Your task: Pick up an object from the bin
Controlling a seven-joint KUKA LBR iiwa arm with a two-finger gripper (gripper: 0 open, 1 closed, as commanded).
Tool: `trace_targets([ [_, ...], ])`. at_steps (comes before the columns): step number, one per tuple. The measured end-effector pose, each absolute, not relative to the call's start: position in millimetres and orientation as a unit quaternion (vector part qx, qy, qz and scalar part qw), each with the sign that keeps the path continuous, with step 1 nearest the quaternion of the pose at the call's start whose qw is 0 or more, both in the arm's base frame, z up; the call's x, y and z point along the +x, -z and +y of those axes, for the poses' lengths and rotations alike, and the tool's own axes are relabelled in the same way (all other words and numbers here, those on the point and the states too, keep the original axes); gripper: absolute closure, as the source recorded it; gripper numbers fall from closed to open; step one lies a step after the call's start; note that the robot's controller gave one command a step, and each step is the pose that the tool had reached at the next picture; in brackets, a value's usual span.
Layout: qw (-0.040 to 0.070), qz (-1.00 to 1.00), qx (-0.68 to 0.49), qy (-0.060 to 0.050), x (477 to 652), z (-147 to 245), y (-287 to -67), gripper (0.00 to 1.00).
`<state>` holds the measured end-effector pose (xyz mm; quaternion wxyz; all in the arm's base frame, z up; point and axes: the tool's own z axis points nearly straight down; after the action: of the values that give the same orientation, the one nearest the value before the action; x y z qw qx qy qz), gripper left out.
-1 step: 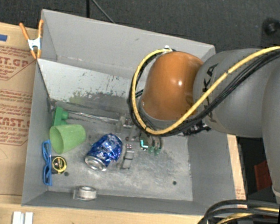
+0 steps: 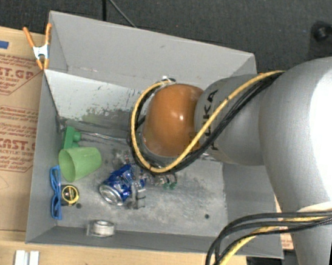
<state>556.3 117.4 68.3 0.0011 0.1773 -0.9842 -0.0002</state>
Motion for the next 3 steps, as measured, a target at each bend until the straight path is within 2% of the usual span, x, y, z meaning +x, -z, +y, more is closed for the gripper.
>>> trace_targets([
  [1, -0.001, -0.939, 0.343, 0.001, 547.0, 128.7, -100.4, 0.00],
  [2, -0.001, -0.908, 0.418, 0.000, 555.8, 124.6, -99.7, 0.00],
  [3, 0.000, -0.872, 0.490, 0.001, 560.0, 127.1, -68.8, 0.00],
])
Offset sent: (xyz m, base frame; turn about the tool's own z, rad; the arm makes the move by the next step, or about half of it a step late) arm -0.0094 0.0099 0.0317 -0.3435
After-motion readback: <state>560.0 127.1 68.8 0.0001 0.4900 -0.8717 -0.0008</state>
